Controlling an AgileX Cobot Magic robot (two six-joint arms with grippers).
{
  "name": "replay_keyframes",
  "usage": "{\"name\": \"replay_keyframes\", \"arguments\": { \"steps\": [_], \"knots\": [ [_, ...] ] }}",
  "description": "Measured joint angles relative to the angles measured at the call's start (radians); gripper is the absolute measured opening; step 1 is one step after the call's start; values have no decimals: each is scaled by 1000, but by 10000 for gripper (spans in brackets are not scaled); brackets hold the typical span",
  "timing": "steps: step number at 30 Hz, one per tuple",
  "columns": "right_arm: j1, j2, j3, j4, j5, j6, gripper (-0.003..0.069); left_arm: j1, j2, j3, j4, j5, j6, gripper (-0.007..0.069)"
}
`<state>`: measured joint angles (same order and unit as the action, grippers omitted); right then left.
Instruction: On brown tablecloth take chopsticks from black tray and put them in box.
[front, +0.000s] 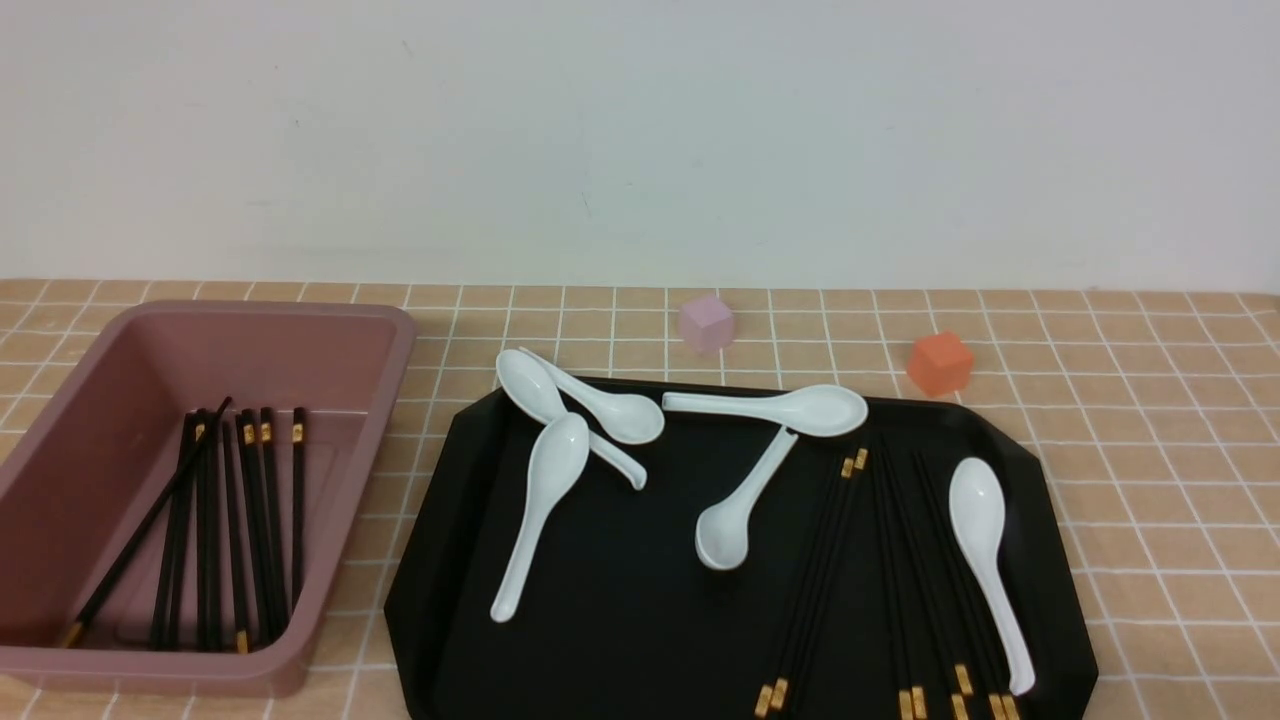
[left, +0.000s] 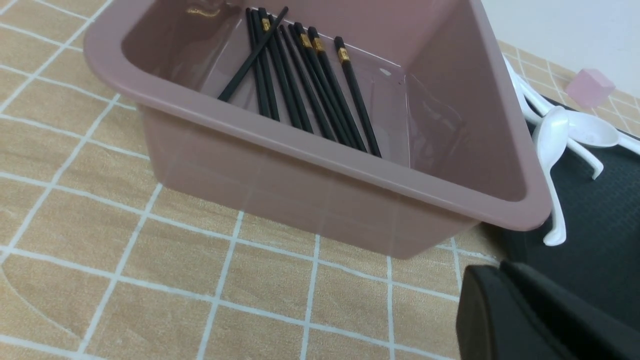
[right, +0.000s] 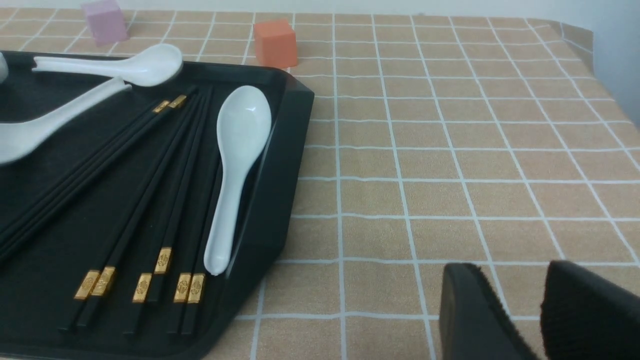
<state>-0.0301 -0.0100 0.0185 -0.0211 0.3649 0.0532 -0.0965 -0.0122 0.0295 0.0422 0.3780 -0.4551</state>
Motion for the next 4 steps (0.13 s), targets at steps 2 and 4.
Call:
{"name": "replay_keyframes", "arguments": {
  "steps": [2, 4],
  "knots": [
    [0, 0, 0, 0, 0, 0, 240, 0, 0, 0, 0, 0, 0, 29],
    [0, 0, 0, 0, 0, 0, 240, 0, 0, 0, 0, 0, 0, 29]
  ]
}}
